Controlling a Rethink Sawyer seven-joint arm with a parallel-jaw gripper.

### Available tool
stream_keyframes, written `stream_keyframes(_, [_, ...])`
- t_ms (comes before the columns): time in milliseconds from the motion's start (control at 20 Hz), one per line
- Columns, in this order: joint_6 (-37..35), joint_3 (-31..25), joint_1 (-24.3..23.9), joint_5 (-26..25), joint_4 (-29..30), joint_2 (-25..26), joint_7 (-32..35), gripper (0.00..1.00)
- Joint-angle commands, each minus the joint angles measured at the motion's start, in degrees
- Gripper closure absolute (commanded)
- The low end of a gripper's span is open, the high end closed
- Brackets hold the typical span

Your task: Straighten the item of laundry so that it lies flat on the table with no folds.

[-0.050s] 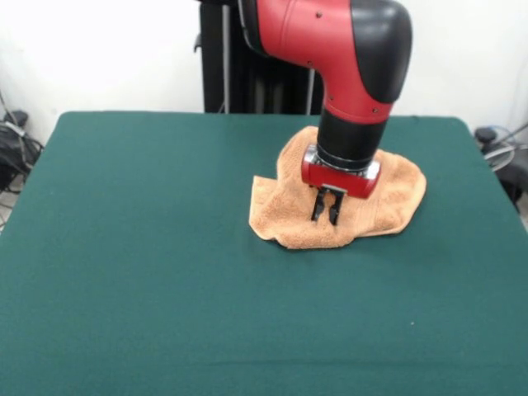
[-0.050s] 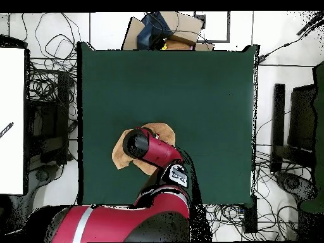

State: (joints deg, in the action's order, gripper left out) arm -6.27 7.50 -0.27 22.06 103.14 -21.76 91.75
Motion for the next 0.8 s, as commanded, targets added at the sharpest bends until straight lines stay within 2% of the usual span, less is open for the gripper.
stream_keyframes(50, [9.4, -4.1, -1.7, 0.9, -5.6, 10.0, 13.1, 1.0])
stream_keyframes(350, [8.7, -3.9, -1.9, 1.5, -4.9, 8.2, 13.8, 1.0])
stream_keyframes(800, [-1.0, 0.2, 0.8, 3.0, -5.3, 4.5, 12.7, 1.0])
